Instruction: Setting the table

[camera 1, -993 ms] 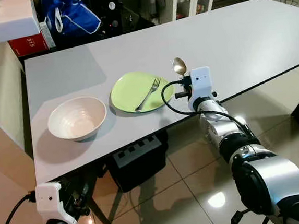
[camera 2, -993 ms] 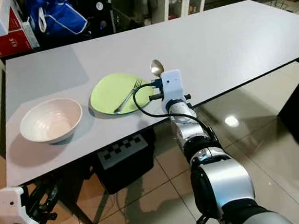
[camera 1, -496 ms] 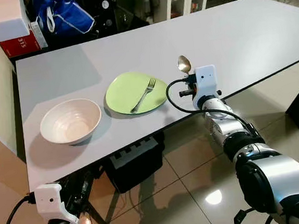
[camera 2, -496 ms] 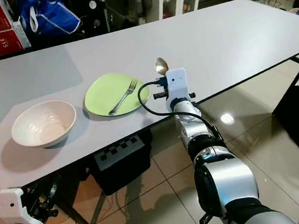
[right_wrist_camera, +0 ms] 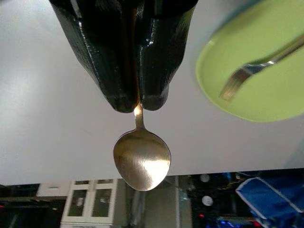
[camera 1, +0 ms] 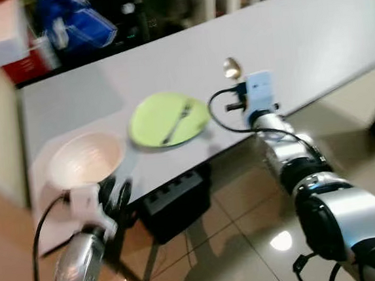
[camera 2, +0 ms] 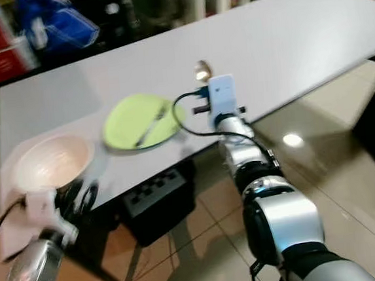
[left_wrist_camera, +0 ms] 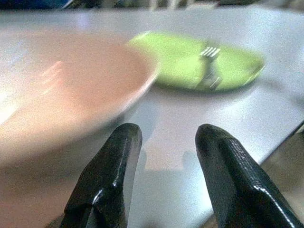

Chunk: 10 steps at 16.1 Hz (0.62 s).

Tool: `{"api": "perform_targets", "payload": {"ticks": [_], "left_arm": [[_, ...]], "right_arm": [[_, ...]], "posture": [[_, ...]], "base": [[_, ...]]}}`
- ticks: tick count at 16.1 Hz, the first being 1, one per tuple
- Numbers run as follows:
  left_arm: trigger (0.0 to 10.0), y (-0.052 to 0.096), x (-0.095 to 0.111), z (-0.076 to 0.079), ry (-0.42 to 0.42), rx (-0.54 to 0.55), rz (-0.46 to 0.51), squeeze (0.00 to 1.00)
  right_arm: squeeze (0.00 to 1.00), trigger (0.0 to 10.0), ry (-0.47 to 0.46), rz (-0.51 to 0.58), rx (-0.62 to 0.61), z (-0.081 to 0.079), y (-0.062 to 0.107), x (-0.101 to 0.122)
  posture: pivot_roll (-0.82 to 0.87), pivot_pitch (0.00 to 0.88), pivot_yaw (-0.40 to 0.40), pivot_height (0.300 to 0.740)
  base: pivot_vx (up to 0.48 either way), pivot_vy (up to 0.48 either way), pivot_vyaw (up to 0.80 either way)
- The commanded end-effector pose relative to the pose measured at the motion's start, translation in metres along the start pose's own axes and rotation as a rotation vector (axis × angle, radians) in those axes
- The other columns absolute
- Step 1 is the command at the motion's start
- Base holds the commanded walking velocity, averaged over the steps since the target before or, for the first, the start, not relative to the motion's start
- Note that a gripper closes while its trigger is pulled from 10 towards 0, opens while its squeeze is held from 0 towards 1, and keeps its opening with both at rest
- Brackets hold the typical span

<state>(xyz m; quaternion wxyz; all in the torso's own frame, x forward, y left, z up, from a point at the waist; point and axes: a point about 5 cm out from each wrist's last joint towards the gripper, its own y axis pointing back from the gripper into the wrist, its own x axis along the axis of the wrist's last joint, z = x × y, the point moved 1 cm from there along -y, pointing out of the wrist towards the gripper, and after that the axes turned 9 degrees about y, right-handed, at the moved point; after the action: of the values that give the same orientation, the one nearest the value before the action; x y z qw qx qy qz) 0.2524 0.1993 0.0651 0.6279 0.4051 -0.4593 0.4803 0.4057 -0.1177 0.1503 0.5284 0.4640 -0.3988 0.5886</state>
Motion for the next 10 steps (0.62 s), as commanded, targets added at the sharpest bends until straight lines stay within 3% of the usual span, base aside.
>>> {"api": "perform_targets", "payload": {"ticks": [1,10], "left_arm": [[10.0,0.007,-0.015,-0.005,0.016,0.03,-0.054,0.0],[10.0,0.017,-0.032,-0.007,0.031,0.083,-0.042,0.0]], "right_arm": [[0.0,10.0,0.026,0.021,0.005,0.002,-0.001,0.005],[0.0,10.0,0.0,0.02,0.055,-0.009,-0.002,0.007]], "posture": [[0.06,0.0,0.07,0.74],[0.11,0.0,0.036,0.74]], "base": [[0.0,0.0,0.0],[0.0,0.0,0.0]]}}
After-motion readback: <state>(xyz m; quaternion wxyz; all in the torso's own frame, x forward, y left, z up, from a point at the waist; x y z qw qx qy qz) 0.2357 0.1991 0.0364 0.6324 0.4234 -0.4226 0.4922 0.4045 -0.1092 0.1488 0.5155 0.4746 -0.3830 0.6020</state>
